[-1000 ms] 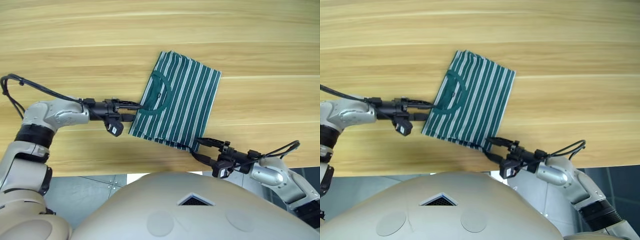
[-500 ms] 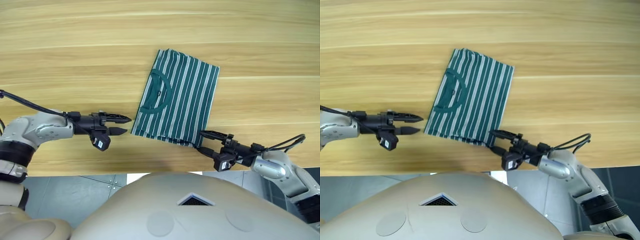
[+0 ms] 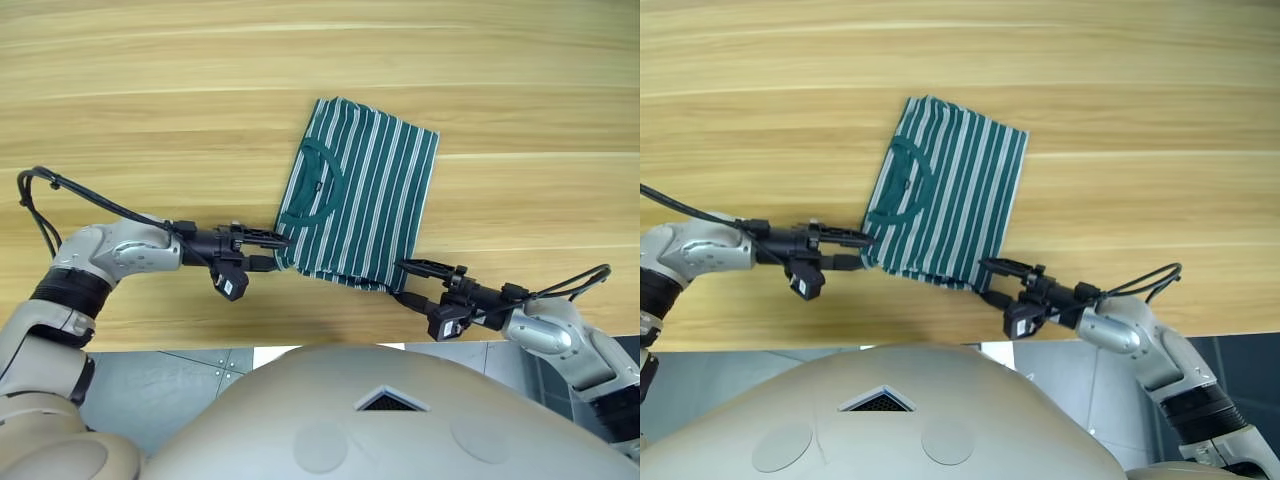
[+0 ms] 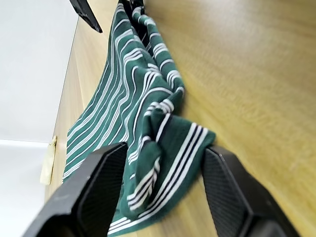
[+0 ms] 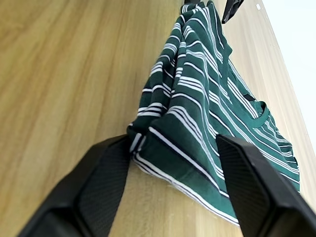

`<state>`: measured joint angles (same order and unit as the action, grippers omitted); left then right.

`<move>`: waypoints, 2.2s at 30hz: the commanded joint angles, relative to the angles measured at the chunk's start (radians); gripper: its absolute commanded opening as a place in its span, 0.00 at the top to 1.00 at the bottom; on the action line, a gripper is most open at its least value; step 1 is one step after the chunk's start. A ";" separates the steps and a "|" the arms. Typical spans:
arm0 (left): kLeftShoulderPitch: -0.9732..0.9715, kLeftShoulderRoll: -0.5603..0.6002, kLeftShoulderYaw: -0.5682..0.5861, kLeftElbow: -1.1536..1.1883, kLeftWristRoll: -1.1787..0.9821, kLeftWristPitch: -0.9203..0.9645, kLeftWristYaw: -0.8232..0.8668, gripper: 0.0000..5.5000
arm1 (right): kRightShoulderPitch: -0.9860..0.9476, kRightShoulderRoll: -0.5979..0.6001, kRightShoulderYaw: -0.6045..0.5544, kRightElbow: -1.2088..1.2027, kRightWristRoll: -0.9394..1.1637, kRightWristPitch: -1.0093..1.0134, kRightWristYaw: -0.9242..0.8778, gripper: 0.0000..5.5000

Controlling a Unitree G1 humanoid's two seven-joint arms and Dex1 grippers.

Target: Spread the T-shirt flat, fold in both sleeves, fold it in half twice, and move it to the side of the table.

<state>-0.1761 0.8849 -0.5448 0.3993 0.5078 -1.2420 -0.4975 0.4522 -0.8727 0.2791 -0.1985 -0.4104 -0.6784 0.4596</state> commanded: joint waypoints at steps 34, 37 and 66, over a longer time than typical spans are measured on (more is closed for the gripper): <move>0.126 -0.054 -0.001 0.088 0.104 0.051 0.144 0.99 | -0.068 0.071 -0.028 0.055 0.026 -0.010 -0.008 0.98; 0.233 -0.045 0.050 0.033 0.098 0.102 0.202 0.99 | -0.046 0.043 -0.038 0.067 0.032 -0.023 0.004 0.98; 0.225 -0.326 0.220 -0.381 -0.369 0.738 0.081 0.99 | -0.232 0.164 -0.198 0.096 0.246 0.164 -0.012 0.98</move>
<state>0.1004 0.5816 -0.3406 -0.0031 0.1681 -0.5566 -0.3864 0.2957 -0.7354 0.0782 -0.1425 -0.1282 -0.5466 0.4610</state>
